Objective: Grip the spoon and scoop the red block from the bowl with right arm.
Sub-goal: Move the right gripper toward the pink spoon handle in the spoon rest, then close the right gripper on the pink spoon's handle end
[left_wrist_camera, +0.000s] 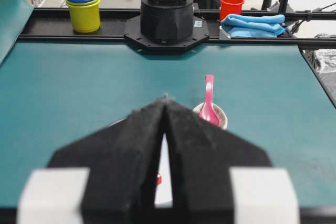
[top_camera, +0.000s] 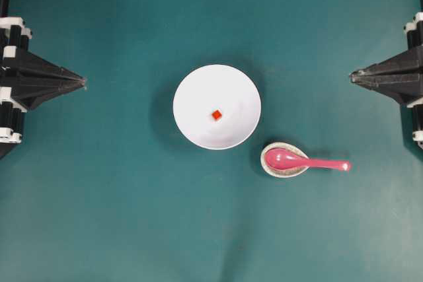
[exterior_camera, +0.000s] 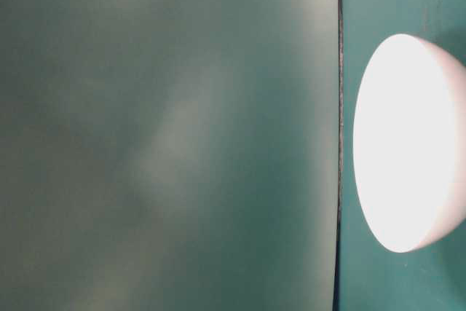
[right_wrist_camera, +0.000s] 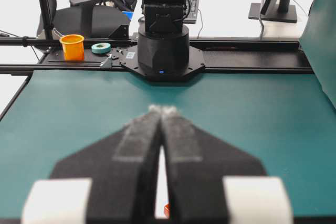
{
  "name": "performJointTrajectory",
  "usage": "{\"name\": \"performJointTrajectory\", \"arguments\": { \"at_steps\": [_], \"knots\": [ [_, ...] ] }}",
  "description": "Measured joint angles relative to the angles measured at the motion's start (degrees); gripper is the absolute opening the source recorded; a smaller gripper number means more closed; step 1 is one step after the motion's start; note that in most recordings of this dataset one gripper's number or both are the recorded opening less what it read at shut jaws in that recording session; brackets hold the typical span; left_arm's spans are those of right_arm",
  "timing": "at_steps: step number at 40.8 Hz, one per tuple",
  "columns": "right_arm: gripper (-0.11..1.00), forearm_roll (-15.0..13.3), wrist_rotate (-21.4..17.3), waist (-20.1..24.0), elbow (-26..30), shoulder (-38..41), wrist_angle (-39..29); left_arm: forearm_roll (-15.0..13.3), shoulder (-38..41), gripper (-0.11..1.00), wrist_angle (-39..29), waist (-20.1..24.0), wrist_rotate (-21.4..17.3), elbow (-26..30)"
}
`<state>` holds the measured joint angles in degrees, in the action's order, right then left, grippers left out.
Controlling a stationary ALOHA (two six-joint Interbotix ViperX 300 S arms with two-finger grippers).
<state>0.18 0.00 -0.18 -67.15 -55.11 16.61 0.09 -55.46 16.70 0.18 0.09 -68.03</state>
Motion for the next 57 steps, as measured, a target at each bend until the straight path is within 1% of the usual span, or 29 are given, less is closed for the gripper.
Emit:
{"name": "performJointTrajectory", "arguments": {
  "at_steps": [1,2,5,8,11,16,22,24,29,31,33,35,39,45,48,51,55,57],
  "knots": [
    [0.00,-0.09,0.00,0.00,0.00,0.09,0.00,0.00,0.00,0.00,0.00,0.00,0.00,0.00],
    [0.00,-0.09,-0.53,0.35,0.00,0.18,0.00,0.44,0.00,0.00,-1.85,0.00,-0.53,0.00],
    [0.00,0.35,-0.97,0.35,0.00,0.79,0.00,0.62,0.09,0.00,-3.78,-0.09,0.88,0.18],
    [0.00,0.79,-1.05,0.44,-0.18,1.58,0.00,0.62,0.18,0.00,-5.01,-0.09,1.32,0.18],
    [0.00,1.05,-1.14,0.44,-0.35,2.64,0.00,0.70,0.18,0.00,-5.27,-0.09,2.29,0.18],
    [0.00,1.23,-1.76,0.88,-0.88,4.83,-0.09,0.70,0.26,0.00,-5.54,-0.09,2.46,0.18],
    [0.02,1.58,-2.90,1.67,-3.60,8.26,1.67,0.70,-0.09,0.00,-5.54,0.00,2.46,0.35],
    [0.07,2.20,-3.69,1.93,-4.75,9.58,3.43,0.70,-0.35,0.00,-5.54,0.00,2.46,0.44],
    [0.35,4.31,-5.71,3.25,-7.47,12.83,9.67,0.70,-0.62,0.00,-5.71,-0.09,2.46,0.53],
    [0.44,5.27,-6.24,4.22,-8.61,14.77,12.57,0.70,-0.70,0.00,-5.89,-0.09,2.46,0.44],
    [0.46,6.33,-6.59,5.54,-9.58,16.61,14.85,0.70,-0.70,0.00,-5.89,0.00,2.55,0.53],
    [0.44,7.56,-6.68,6.86,-10.28,18.46,16.96,0.70,-0.70,0.00,-5.89,0.00,2.55,0.44],
    [0.43,11.43,-6.68,10.37,-11.60,23.29,21.09,0.70,-0.70,0.00,-5.89,-0.09,2.46,0.44],
    [0.43,19.86,-6.77,18.02,-13.62,31.90,32.34,0.70,-0.62,0.00,-6.50,-0.09,2.46,0.53],
    [0.43,26.28,-6.77,23.38,-14.24,36.83,39.46,0.70,-0.70,0.00,-6.86,0.00,2.55,0.44],
    [0.43,32.61,-6.77,28.83,-14.15,41.40,44.21,0.70,-0.70,0.00,-7.12,-0.09,2.46,0.44],
    [0.43,42.36,-6.77,36.74,-12.83,48.16,48.16,0.70,-0.70,0.00,-7.47,-0.09,2.55,0.44],
    [0.43,46.05,-6.77,39.81,-11.78,51.33,48.87,0.70,-0.79,0.00,-7.65,0.00,2.46,0.53]
  ]
}}
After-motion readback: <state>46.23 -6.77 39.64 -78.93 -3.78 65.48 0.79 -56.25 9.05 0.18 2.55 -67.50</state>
